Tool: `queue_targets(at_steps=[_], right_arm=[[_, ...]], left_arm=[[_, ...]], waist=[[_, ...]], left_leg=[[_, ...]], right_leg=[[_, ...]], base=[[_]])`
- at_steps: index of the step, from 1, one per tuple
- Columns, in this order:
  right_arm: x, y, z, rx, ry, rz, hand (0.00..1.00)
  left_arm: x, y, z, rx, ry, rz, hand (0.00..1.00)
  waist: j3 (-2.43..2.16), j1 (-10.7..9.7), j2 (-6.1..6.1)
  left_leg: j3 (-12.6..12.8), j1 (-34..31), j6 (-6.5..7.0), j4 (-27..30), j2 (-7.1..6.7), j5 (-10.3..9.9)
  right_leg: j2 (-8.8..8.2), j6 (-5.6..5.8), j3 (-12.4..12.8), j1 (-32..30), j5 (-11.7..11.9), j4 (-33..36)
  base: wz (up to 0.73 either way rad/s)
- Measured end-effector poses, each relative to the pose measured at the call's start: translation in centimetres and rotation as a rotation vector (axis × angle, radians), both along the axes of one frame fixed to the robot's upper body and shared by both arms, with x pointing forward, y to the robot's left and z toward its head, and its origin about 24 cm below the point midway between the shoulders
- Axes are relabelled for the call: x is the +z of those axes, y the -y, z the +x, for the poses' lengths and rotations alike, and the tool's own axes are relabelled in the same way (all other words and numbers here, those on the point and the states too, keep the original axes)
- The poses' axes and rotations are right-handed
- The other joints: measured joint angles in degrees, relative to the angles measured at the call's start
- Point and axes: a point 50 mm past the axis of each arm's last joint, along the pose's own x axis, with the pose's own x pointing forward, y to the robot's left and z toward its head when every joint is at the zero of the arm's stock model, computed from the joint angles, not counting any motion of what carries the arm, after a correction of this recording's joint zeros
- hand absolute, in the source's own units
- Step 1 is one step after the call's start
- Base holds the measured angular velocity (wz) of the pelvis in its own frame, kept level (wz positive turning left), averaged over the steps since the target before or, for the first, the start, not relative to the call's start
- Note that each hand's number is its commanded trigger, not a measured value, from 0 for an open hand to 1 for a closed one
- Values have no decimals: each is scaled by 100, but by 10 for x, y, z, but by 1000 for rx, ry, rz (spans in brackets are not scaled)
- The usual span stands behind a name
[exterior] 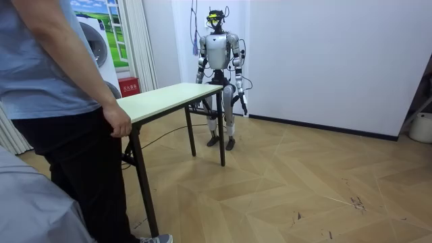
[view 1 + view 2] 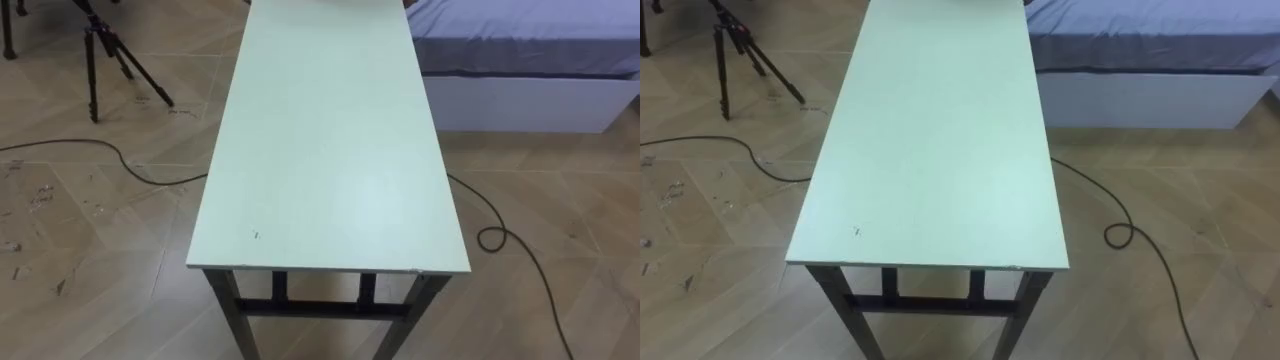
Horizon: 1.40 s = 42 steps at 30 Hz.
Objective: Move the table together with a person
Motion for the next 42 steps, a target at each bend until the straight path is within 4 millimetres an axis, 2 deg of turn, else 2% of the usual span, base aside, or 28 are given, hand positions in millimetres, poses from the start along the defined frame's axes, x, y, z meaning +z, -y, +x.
queue_targets(at_steps=[6,10,18,20,26,27,31,34,37,42], right_arm=[[0,0,-1,-3,-5,2,0],[0,0,-1,-11,1,10,0],[1,0,1,-53,40,75,0],[1,-1,7,-61,72,100,0],[15,-12,50,-61,326,230,0],[21,-15,59,-46,388,257,0],[35,-31,68,32,517,344,0],[44,-47,72,49,584,433,0],[55,-68,71,37,644,563,0],[70,-90,73,90,714,694,0]], left_arm=[[0,0,1,-2,3,-3,0],[0,0,3,-2,12,-9,0],[0,5,17,108,86,-136,0],[0,7,23,132,124,-191,0],[7,17,41,191,268,-352,0],[10,20,45,197,306,-385,0],[20,29,50,131,382,-453,0],[32,47,59,130,466,-570,0],[52,73,77,126,578,-746,0],[73,93,89,73,660,-883,0]], waist=[[9,0,-9],[-2,-7,3],[3,-21,11],[4,-19,12],[-10,-19,80],[-12,-16,92],[-16,-17,105],[-14,-34,115],[-5,-27,146],[-10,-38,181]], left_leg=[[3,14,0,-15,-1,0],[-3,-3,0,-31,-5,0],[-19,-25,0,-7,1,-1],[-7,-37,1,-5,5,-1],[12,-94,3,17,8,-2],[-1,-129,3,34,8,-2],[14,-141,1,45,6,-1],[-13,-171,1,62,5,-2],[-35,-167,2,57,9,-3],[-4,-150,2,56,9,-2]], right_leg=[[4,0,8,4,0,-2],[5,0,3,-10,0,-10],[-1,1,-78,-30,0,3],[-6,1,-76,-44,0,4],[-16,1,-142,-95,0,9],[-17,1,-152,-114,0,9],[-9,1,-177,-116,0,9],[-20,1,-190,-132,-1,11],[-28,3,-179,-128,-2,25],[-19,4,-167,-129,-2,27]], base=[[0],[0],[0],[-2],[0],[6],[3],[5],[0],[-4]])
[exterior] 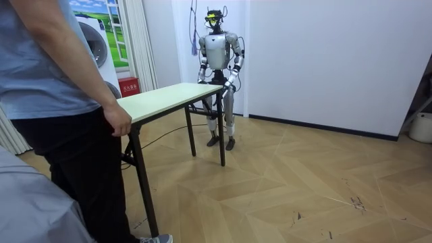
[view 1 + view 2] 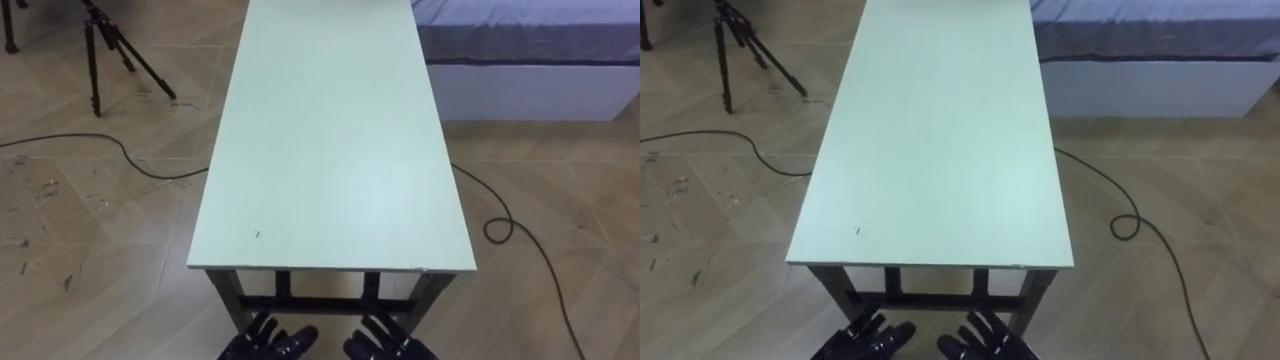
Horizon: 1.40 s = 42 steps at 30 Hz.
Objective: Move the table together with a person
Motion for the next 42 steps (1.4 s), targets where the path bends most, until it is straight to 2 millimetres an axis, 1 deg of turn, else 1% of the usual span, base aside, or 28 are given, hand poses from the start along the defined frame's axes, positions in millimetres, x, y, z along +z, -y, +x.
queue_targets(at_steps=[4,7,11,13,14,16,21,24,26,28,29,30,33,36,39,42], right_arm=[[10,-10,5,36,51,68,0],[11,-10,7,53,53,88,0],[13,-8,11,74,50,98,0],[14,-7,15,96,62,88,0],[16,-6,20,110,73,77,0],[20,-3,27,116,96,60,0],[28,-4,37,119,140,58,0],[31,2,44,105,160,43,0],[31,5,45,105,160,30,0],[31,6,48,100,159,17,0],[32,6,52,93,159,5,0],[32,7,55,83,156,-5,0],[36,7,65,76,175,-20,0],[36,10,70,69,163,-29,0],[34,10,77,66,140,-49,0],[32,11,78,53,120,-60,0]], left_arm=[[12,9,3,-38,52,-65,0],[14,9,5,-44,54,-101,0],[18,10,4,-54,42,-149,0],[19,10,8,-62,51,-151,0],[21,10,11,-72,62,-146,0],[24,8,19,-84,86,-137,0],[29,7,30,-85,123,-133,0],[32,0,39,-61,150,-122,0],[33,-5,41,-39,155,-112,0],[35,-10,45,-11,155,-128,0],[35,-13,49,6,151,-136,0],[32,-16,52,15,144,-122,0],[24,-27,59,51,121,-85,0],[22,-34,65,70,110,-64,0],[20,-37,68,67,96,-51,0],[19,-36,67,66,80,-62,0]], waist=[[-7,-6,14],[-6,-27,12],[8,-102,-2],[17,-124,-3],[28,-146,-6],[36,-152,3],[39,-160,24],[41,-128,22],[71,-90,22],[79,-44,6],[92,-23,-11],[97,-1,-21],[96,15,-22],[92,30,-18],[88,29,-18],[84,53,-22]], left_leg=[[11,19,0,9,0,0],[7,16,0,17,1,0],[-3,9,0,23,-7,0],[-2,3,0,25,-7,0],[-3,-4,0,29,-10,0],[-13,-28,0,33,-14,0],[-17,17,-2,33,-15,1],[-13,55,2,46,5,5],[0,133,2,31,6,6],[44,136,2,30,7,5],[63,130,2,29,7,5],[70,130,2,33,7,5],[66,73,1,30,7,4],[49,8,1,43,2,4],[53,29,1,70,-9,5],[87,27,1,96,-5,6]], right_leg=[[-1,0,3,11,0,5],[-4,0,-2,14,0,11],[-1,0,2,10,0,20],[0,0,-4,-1,0,28],[2,0,-5,-4,0,29],[4,0,-6,-19,0,25],[14,0,7,15,0,13],[-1,0,30,38,0,1],[-1,0,64,105,0,-13],[0,0,112,98,0,-13],[0,0,162,86,0,-14],[3,0,154,86,0,-14],[9,-2,146,24,1,6],[13,-8,131,4,5,4],[12,-9,98,1,6,4],[7,-9,80,2,5,3]], base=[[-1],[0],[0],[0],[0],[0],[0],[-2],[-7],[-9],[-7],[-5],[0],[0],[0],[0]])
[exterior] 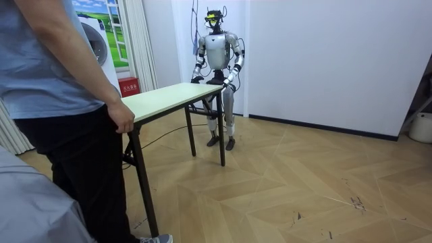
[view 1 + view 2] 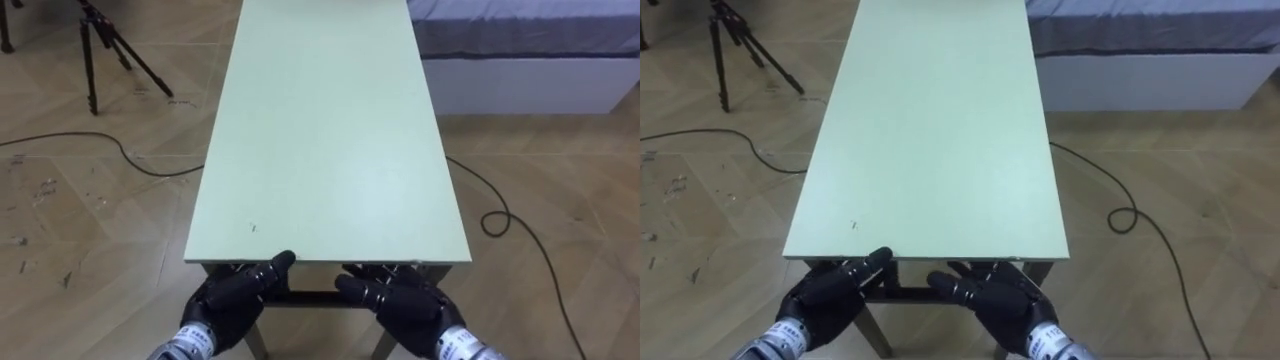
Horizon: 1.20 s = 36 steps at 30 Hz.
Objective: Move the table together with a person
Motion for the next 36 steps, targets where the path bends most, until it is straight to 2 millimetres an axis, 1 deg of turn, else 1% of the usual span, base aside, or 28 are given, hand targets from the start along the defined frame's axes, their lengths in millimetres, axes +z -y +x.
queue_targets(at_steps=[4,7,12,17,23,26,28,30,31,35,36], right_arm=[[0,1,2,-29,-18,-5,0],[0,2,4,-124,-78,74,0],[0,8,6,-221,-118,132,0],[0,10,7,-267,-141,153,0],[0,9,7,-293,-152,175,0],[-1,8,7,-297,-156,179,0],[-1,8,6,-303,-163,176,0],[-1,7,7,-310,-169,173,0],[-1,7,7,-312,-171,173,0],[1,5,8,-411,-207,289,0],[2,5,9,-435,-214,311,0]], left_arm=[[-1,1,0,17,-19,-21,0],[-2,2,-1,62,-48,-97,0],[-3,3,0,111,-62,-162,0],[-4,2,0,132,-74,-182,0],[-3,3,1,148,-79,-195,0],[-4,2,1,146,-85,-199,0],[-4,2,0,149,-92,-201,0],[-4,3,0,152,-96,-201,0],[-4,3,0,153,-97,-200,0],[-4,5,2,196,-109,-222,0],[-5,7,2,202,-112,-229,0]], waist=[[-6,79,-2],[-11,95,-8],[-13,99,-12],[-14,92,-11],[-21,96,-11],[-40,97,-7],[-66,97,-11],[-77,96,-15],[-77,94,-14],[-79,71,3],[-81,66,22]], left_leg=[[11,26,0,-3,23,1],[18,130,-1,-46,29,2],[46,167,2,-53,26,4],[56,194,2,-57,25,4],[50,202,2,-68,26,4],[50,202,2,-57,24,4],[50,208,3,-41,23,5],[51,217,3,-8,24,5],[48,217,3,3,23,5],[48,229,3,16,20,5],[48,237,3,13,18,4]], right_leg=[[-9,0,-2,15,0,-5],[-8,1,14,103,0,-21],[-12,0,17,124,0,0],[-8,0,17,175,0,7],[-2,-1,13,182,1,9],[-3,-1,13,182,1,9],[-4,-1,20,183,1,10],[-5,-2,35,185,1,10],[-4,-3,47,188,2,8],[-3,-18,58,200,11,8],[-4,-19,60,203,12,14]], base=[[-3],[-1],[-1],[-1],[0],[0],[0],[0],[0],[0],[0]])
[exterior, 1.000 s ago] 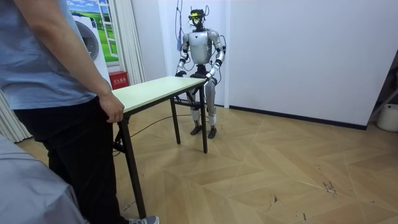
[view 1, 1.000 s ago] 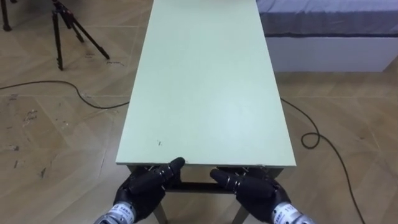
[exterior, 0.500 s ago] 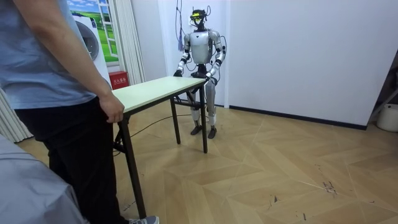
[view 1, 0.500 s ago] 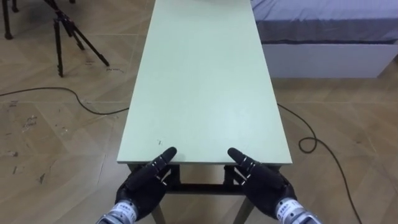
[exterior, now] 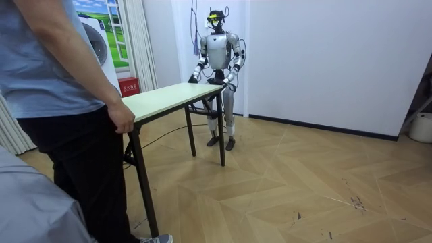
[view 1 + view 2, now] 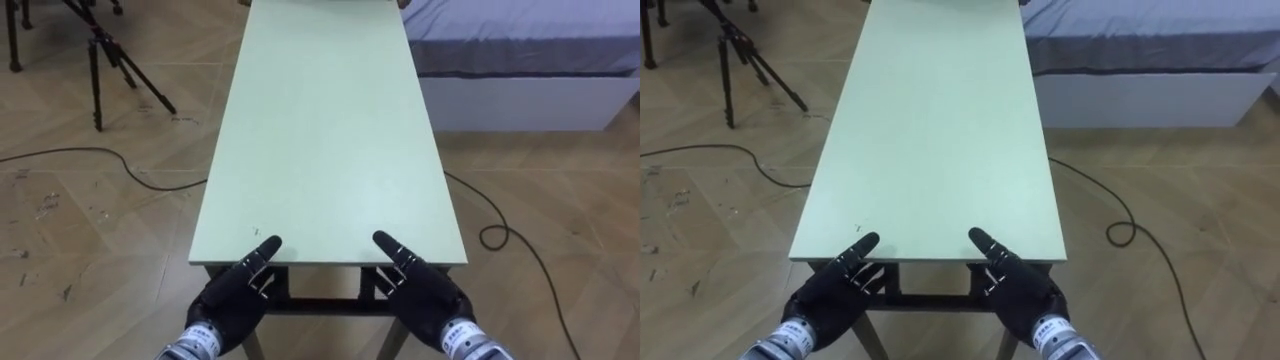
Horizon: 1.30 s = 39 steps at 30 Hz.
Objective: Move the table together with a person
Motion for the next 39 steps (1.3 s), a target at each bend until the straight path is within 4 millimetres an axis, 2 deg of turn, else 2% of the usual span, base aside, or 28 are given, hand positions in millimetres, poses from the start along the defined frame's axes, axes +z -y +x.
queue_targets(at_steps=[4,7,16,21,24,25,26,27,28,36,39], right_arm=[[2,-2,2,-29,-10,28,0],[2,-2,3,-30,-11,28,0],[6,-5,4,-28,2,34,0],[8,-6,5,-29,8,42,0],[9,-6,6,-29,14,44,0],[9,-6,6,-29,14,44,0],[9,-6,6,-29,14,44,49],[9,-6,6,-29,14,44,70],[9,-6,6,-29,14,44,100],[9,-6,6,-28,15,46,100],[4,-5,3,-39,-25,28,100]], left_arm=[[-1,1,0,5,-16,1,0],[-1,2,-1,10,-27,3,0],[3,4,4,48,-23,-14,0],[8,6,8,71,-6,-30,0],[10,6,9,103,-3,-78,0],[10,7,9,114,-5,-98,40],[10,7,9,118,-5,-104,100],[10,7,9,126,-5,-118,100],[11,7,9,130,-5,-124,100],[11,8,9,131,-5,-125,100],[11,11,10,119,-1,-125,100]], waist=[[14,-63,107],[6,-108,127],[10,-95,118],[45,-92,58],[43,-77,40],[43,-78,40],[44,-77,40],[44,-78,40],[44,-76,40],[44,-71,40],[48,11,34]], left_leg=[[-5,23,1,-36,2,-1],[-9,23,3,-77,-1,1],[-2,-59,7,-66,-10,9],[-9,-97,9,-63,-10,31],[4,-132,12,-42,-11,33],[4,-132,12,-38,-10,33],[4,-132,12,-38,-11,33],[4,-132,12,-38,-11,33],[4,-132,12,-41,-11,33],[4,-135,12,-63,-10,34],[3,-133,12,-61,-15,34]], right_leg=[[1,1,-5,-2,-1,78],[3,2,-3,-1,-1,78],[1,1,13,-98,-1,83],[-5,1,3,-134,-1,84],[-10,-7,8,-193,5,90],[-11,-7,6,-191,5,90],[-10,-7,6,-191,5,89],[-10,-7,6,-191,5,89],[-8,-7,9,-191,5,89],[-4,-7,16,-192,5,90],[-4,-7,12,-195,5,85]], base=[[0],[0],[0],[1],[0],[0],[0],[0],[0],[0],[0]])
